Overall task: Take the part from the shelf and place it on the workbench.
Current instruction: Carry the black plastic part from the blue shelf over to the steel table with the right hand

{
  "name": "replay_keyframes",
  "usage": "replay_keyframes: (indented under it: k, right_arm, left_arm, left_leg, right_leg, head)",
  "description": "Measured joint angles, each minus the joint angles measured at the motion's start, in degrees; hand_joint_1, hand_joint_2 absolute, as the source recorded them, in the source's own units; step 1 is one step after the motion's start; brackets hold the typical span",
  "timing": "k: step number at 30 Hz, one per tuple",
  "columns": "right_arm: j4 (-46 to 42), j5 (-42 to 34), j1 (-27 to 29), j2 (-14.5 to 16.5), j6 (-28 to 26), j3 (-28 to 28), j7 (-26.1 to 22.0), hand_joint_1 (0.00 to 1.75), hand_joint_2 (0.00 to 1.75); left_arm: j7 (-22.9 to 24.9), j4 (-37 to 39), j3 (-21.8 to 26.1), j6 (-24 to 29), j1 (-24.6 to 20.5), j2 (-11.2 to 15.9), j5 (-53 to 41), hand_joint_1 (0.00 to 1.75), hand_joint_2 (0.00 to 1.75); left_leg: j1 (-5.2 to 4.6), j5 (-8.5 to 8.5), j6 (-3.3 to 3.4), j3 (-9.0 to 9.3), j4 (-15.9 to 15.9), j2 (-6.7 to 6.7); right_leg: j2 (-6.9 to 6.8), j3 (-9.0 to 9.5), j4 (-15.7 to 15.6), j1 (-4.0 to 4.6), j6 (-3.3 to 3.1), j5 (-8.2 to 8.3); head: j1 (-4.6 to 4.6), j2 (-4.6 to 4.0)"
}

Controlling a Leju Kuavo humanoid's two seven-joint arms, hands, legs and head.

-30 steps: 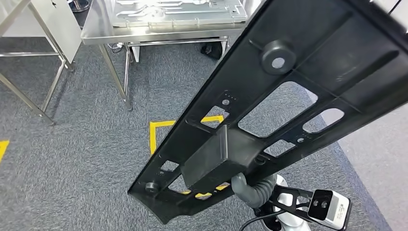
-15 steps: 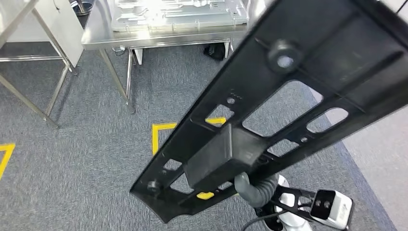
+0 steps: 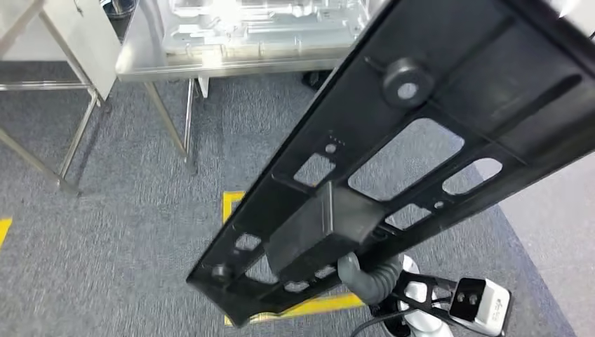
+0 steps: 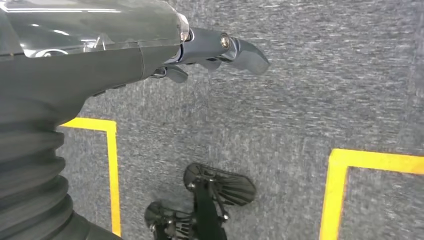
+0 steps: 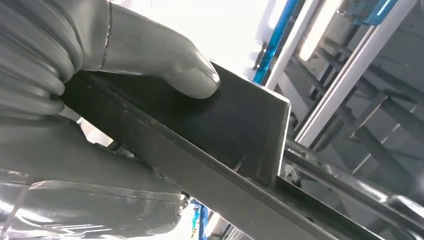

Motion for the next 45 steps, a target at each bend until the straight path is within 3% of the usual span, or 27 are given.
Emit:
replay_keyframes:
  k: [1,3,4,5,6,9,10,12,13,14,16,18,20,21,24,25,26,28,30,34,35,36,37,38,40,43,45]
  right_arm:
    - [0.0,0.0,0.0,0.0,0.0,0.0,0.0,1.75,1.75]
    - [0.1,0.0,0.1,-0.2,-0.2,0.0,0.0,1.75,1.75]
    - [0.1,0.0,0.1,-0.2,-0.2,0.0,0.0,1.75,1.75]
    - [0.1,0.0,0.1,-0.2,-0.3,0.0,0.0,1.75,1.75]
    - [0.1,0.0,0.1,-0.3,-0.4,0.0,0.1,1.75,1.75]
    - [0.1,0.0,0.5,-0.5,-0.6,0.0,0.1,1.75,1.75]
    - [0.1,0.0,0.7,-0.6,-0.8,0.0,0.2,1.75,1.75]
    - [-0.1,0.0,0.6,-0.7,-0.9,0.1,0.2,1.75,1.75]
    - [-0.3,-0.1,0.5,-0.7,-0.9,0.1,0.2,1.75,1.75]
    - [-0.5,-0.1,0.5,-0.7,-0.9,0.1,0.1,1.75,1.75]
    - [-0.6,-0.1,0.5,-0.7,-0.9,0.2,0.1,1.75,1.75]
    - [-0.6,0.0,0.6,-0.7,-0.9,0.3,0.1,1.75,1.75]
    - [-0.6,0.0,0.8,-0.7,-0.9,0.3,0.1,1.75,1.75]
    - [-0.6,0.0,0.8,-0.7,-0.9,0.3,0.1,1.75,1.75]
    - [-0.5,0.0,0.8,-0.7,-0.9,0.3,0.2,1.75,1.75]
    - [-0.4,0.0,0.9,-0.7,-0.9,0.3,0.2,1.75,1.75]
    - [-0.4,0.0,0.9,-0.7,-0.9,0.3,0.2,1.75,1.75]
    - [-0.3,-0.1,0.8,-0.8,-0.9,0.3,0.2,1.75,1.75]
    - [-0.4,-0.1,0.6,-0.8,-0.9,0.3,0.1,1.75,1.75]
    - [-0.2,-0.1,0.8,-0.9,-0.7,0.4,-0.1,1.75,1.75]
    - [-0.1,-0.1,0.8,-1.0,-0.7,0.4,-0.1,1.75,1.75]
    - [-0.1,-0.1,0.9,-1.0,-0.6,0.4,-0.1,1.75,1.75]
    - [0.0,-0.1,0.9,-1.0,-0.6,0.4,-0.1,1.75,1.75]
    - [0.1,-0.1,0.9,-1.0,-0.5,0.4,-0.1,1.75,1.75]
    - [0.4,-0.1,0.9,-1.0,-0.5,0.4,-0.2,1.75,1.75]
    - [0.7,-0.1,0.8,-1.0,-0.6,0.4,-0.2,1.75,1.75]
    - [0.7,-0.1,0.6,-1.0,-0.6,0.4,-0.2,1.75,1.75]
  left_arm:
    - [0.0,0.0,0.0,0.0,0.0,0.0,-0.1,0.0,1.75]
    - [0.0,0.0,0.0,0.1,0.1,0.0,-0.2,0.0,1.75]
    - [0.0,0.0,0.0,0.2,0.2,0.0,-0.3,0.0,1.75]
    - [0.0,0.0,0.0,0.2,0.2,0.0,-0.3,0.0,1.75]
    - [0.0,0.0,0.0,0.2,0.2,0.0,-0.3,0.0,1.75]
    - [0.0,0.0,0.0,0.2,0.3,0.0,-0.4,0.0,1.75]
    - [0.1,0.0,0.1,0.3,0.3,-0.1,-0.5,0.0,1.75]
    - [0.0,0.0,0.1,0.3,-0.1,0.0,-0.5,0.0,1.75]
    - [0.0,0.0,0.1,0.3,-0.4,0.0,-0.5,0.0,1.75]
    - [0.0,0.0,0.1,0.3,-0.6,0.0,-0.5,0.0,1.75]
    - [0.0,0.0,0.1,0.3,-0.8,-0.1,-0.5,0.0,1.75]
    - [0.0,0.0,0.1,0.3,-0.6,0.0,-0.5,0.0,1.75]
    - [0.1,0.0,0.2,0.3,-0.3,0.0,-0.5,0.0,1.75]
    - [0.1,0.0,0.2,0.3,-0.3,0.0,-0.5,0.0,1.75]
    - [0.1,0.0,0.2,0.3,0.0,0.1,-0.5,0.0,1.75]
    - [0.1,0.0,0.3,0.4,0.2,0.2,-0.5,0.0,1.75]
    - [0.1,0.0,0.3,0.4,0.3,0.3,-0.5,0.0,1.75]
    - [0.0,0.0,0.3,0.4,0.3,0.2,-0.5,0.0,1.75]
    - [0.0,0.0,0.3,0.4,0.0,0.2,-0.5,0.0,1.75]
    - [-0.1,0.0,0.3,0.4,-0.1,0.1,-0.6,0.0,1.75]
    - [-0.1,0.0,0.3,0.4,0.0,0.1,-0.6,0.0,1.75]
    - [-0.1,0.0,0.3,0.4,0.0,0.1,-0.6,0.0,1.75]
    - [-0.1,0.0,0.3,0.4,0.1,0.1,-0.6,0.0,1.75]
    - [-0.1,0.0,0.3,0.4,0.0,0.1,-0.6,0.0,1.75]
    - [-0.1,0.0,0.4,0.4,0.0,0.0,-0.6,0.0,1.75]
    - [-0.1,0.0,0.4,0.4,-0.2,0.0,-0.7,0.0,1.75]
    - [-0.1,0.0,0.4,0.3,-0.4,0.0,-0.7,0.0,1.75]
  left_leg:
    - [0.01,-0.51,0.13,1.1,-0.6,-0.06]
    - [0.01,-1.74,0.15,3.48,-1.5,-0.4]
    - [0.01,-2.52,0.09,4.82,-1.8,-0.61]
    - [0.0,-3.38,0.0,6.26,-2.0,-0.8]
    - [-0.01,-4.35,-0.1,7.75,-2.1,-0.93]
    - [-0.19,-7.41,-0.62,11.2,-2.5,-1.09]
    - [-0.28,-8.16,-0.94,12.38,-2.7,-1.1]
    - [-0.38,-8.29,-1.79,13.99,-2.2,-1.03]
    - [-0.33,-7.59,-2.16,13.9,-0.7,-0.89]
    - [-0.28,-6.87,-2.43,12.63,1.9,-0.7]
    - [-0.19,-7.29,-2.75,7.94,9.0,-0.31]
    - [-0.23,-11.18,-2.85,2.67,14.0,-0.18]
    - [-0.3,-14.24,-2.54,-0.56,13.8,-0.16]
    - [-0.38,-13.43,-2.23,-1.25,11.8,-0.14]
    - [-1.07,-3.34,-1.02,-1.43,3.5,-0.11]
    - [-1.32,-1.06,-0.67,-1.21,2.0,-0.12]
    - [-1.42,-0.28,-0.36,-0.89,1.4,-0.2]
    - [-1.19,-0.18,0.23,0.52,0.4,-0.26]
    - [-0.78,-0.18,0.57,1.93,-0.4,-0.27]
    - [-0.37,-1.39,0.24,3.29,-0.7,-0.27]
    - [-0.25,-1.9,0.06,3.83,-0.7,-0.3]
    - [-0.1,-2.48,-0.16,4.53,-0.7,-0.35]
    - [0.04,-3.13,-0.41,5.31,-0.7,-0.4]
    - [0.13,-3.81,-0.72,6.07,-0.7,-0.42]
    - [0.17,-4.95,-1.47,6.98,-0.9,-0.48]
    - [0.2,-5.13,-2.81,7.87,-0.4,-0.32]
    - [0.3,-4.81,-3.23,6.43,3.4,-0.11]
  right_leg:
    - [0.07,-3.11,3.5,-0.06,0.13,-0.64]
    - [0.11,-8.12,6.7,-0.14,0.11,-4.76]
    - [0.12,-9.7,6.3,-0.17,-0.02,-6.64]
    - [0.12,-10.66,4.8,-0.17,-0.22,-7.37]
    - [0.12,-11.14,2.1,-0.11,-0.45,-6.13]
    - [0.25,-11.23,-6.8,0.44,-1.25,6.65]
    - [0.37,-10.97,-8.0,0.61,-1.5,9.34]
    - [0.61,-9.68,-8.3,0.73,-2.04,9.05]
    - [0.68,-8.79,-8.5,0.68,-2.39,8.56]
    - [0.68,-7.88,-8.8,0.64,-2.74,8.02]
    - [0.65,-6.35,-9.1,0.66,-3.34,6.95]
    - [0.76,-5.06,-9.2,0.82,-3.74,5.66]
    - [0.94,-3.48,-9.2,0.99,-3.84,4.26]
    - [0.98,-2.52,-9.2,1.1,-3.83,3.52]
    - [1.01,0.08,-9.1,1.39,-3.54,1.33]
    - [1.11,0.66,-9.3,1.41,-3.29,0.71]
    - [1.26,1.12,-9.0,1.44,-2.97,0.51]
    - [1.31,1.46,-8.0,1.42,-2.28,0.68]
    - [1.13,-0.16,-4.6,1.35,-1.44,0.22]
    - [0.87,-9.07,6.1,0.25,0.1,-4.68]
    - [0.8,-10.18,6.0,-0.01,0.27,-4.59]
    - [0.73,-10.32,4.1,-0.23,0.38,-3.3]
    - [0.65,-9.73,0.8,-0.39,0.46,-0.76]
    - [0.54,-9.02,-2.8,-0.51,0.42,2.62]
    - [0.26,-8.09,-7.3,-0.33,-0.12,6.42]
    - [0.32,-7.13,-8.3,-0.05,-1.82,6.25]
    - [0.32,-5.7,-8.8,-0.03,-2.79,5.67]
  head:
    - [0.01,-0.01]
    - [0.01,-0.01]
    - [0.01,0.0]
    - [0.01,0.01]
    - [0.01,0.0]
    - [0.02,0.0]
    - [0.03,0.0]
    - [0.05,0.0]
    - [0.06,0.0]
    - [0.05,0.01]
    - [0.05,0.01]
    - [0.05,0.01]
    - [0.05,0.01]
    - [0.05,0.01]
    - [0.05,0.0]
    - [0.05,0.0]
    - [0.04,0.0]
    - [0.03,-0.01]
    - [0.03,-0.01]
    - [0.03,0.01]
    - [0.03,0.0]
    - [0.03,0.0]
    - [0.03,0.0]
    - [0.03,-0.01]
    - [0.08,0.0]
    - [0.09,0.0]
    - [0.09,0.0]
